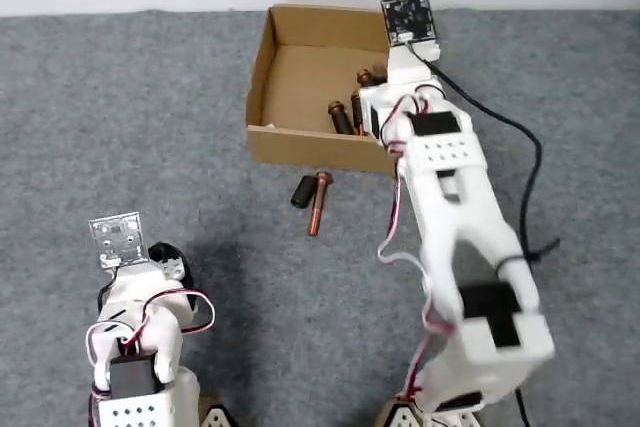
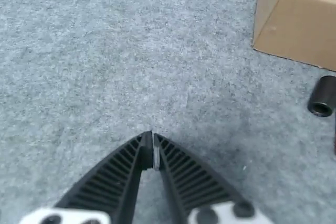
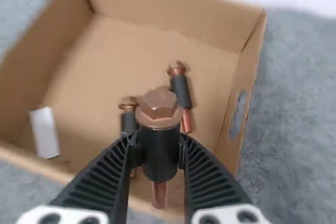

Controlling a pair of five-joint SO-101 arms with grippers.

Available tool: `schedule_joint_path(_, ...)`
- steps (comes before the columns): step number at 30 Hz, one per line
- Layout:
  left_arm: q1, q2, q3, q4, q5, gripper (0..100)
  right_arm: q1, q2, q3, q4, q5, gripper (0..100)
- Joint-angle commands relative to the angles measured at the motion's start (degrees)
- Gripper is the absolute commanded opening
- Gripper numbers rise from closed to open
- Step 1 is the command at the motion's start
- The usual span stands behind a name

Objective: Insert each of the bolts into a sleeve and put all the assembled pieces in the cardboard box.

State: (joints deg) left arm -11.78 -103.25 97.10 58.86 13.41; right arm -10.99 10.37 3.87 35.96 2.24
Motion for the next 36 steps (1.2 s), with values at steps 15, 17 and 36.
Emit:
schedule_joint_path(15,-0.7,-0.09,-0.57,-1.32,-0.97,0,1.54,19.82,-14.33,8.31,2.29,1.0)
schedule_joint_path(17,-0.7,-0.09,-0.57,-1.23,-0.97,0,1.63,20.62,-14.33,10.59,2.64,3.6)
schedule_joint_path(36,-0.88,-0.09,-0.57,-1.23,-1.05,0,-2.77,5.85,-16.53,26.59,2.37,12.3)
